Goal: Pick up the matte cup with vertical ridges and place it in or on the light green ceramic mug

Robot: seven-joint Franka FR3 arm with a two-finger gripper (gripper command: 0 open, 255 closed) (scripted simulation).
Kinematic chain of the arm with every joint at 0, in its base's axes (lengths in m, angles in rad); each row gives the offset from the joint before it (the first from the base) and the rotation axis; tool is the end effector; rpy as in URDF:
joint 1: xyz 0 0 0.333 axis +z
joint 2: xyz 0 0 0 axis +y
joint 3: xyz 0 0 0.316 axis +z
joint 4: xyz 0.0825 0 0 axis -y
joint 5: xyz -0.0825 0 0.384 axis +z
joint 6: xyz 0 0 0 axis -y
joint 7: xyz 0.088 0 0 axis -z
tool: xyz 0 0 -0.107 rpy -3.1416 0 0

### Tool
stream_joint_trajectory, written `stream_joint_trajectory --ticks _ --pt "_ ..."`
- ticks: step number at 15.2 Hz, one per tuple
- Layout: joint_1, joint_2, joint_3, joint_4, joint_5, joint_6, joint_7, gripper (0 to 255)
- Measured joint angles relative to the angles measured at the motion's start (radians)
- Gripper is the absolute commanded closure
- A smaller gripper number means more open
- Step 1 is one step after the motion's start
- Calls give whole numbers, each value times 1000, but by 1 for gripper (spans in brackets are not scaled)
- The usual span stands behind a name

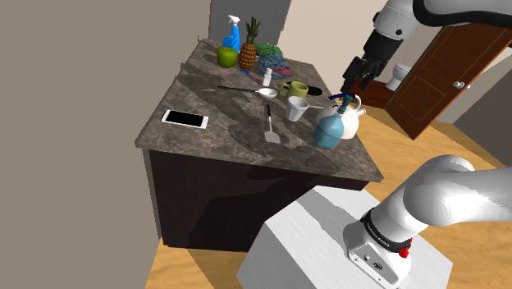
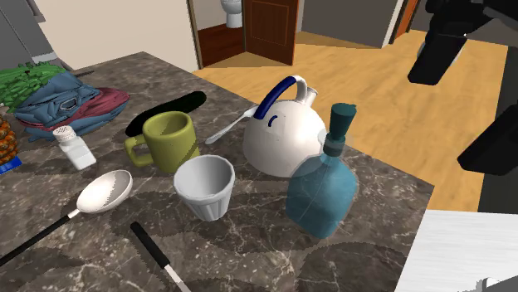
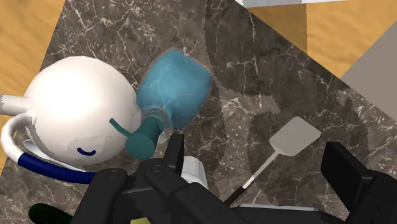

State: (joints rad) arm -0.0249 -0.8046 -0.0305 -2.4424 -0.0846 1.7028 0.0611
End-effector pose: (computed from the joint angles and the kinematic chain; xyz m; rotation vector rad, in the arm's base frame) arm 0.3121 -0.0275 0.5671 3.0744 -0.1530 0.1005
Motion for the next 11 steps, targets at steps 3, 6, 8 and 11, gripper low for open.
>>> stream_joint_trajectory --ticks 3,6,8,11 --pt "1 39 -5 -3 -11 38 -13 0" --pt "2 134 -15 -3 -36 126 -39 0" --pt "4 207 -19 13 -51 178 -55 0" --pt "7 321 -24 36 -74 261 -75 0"
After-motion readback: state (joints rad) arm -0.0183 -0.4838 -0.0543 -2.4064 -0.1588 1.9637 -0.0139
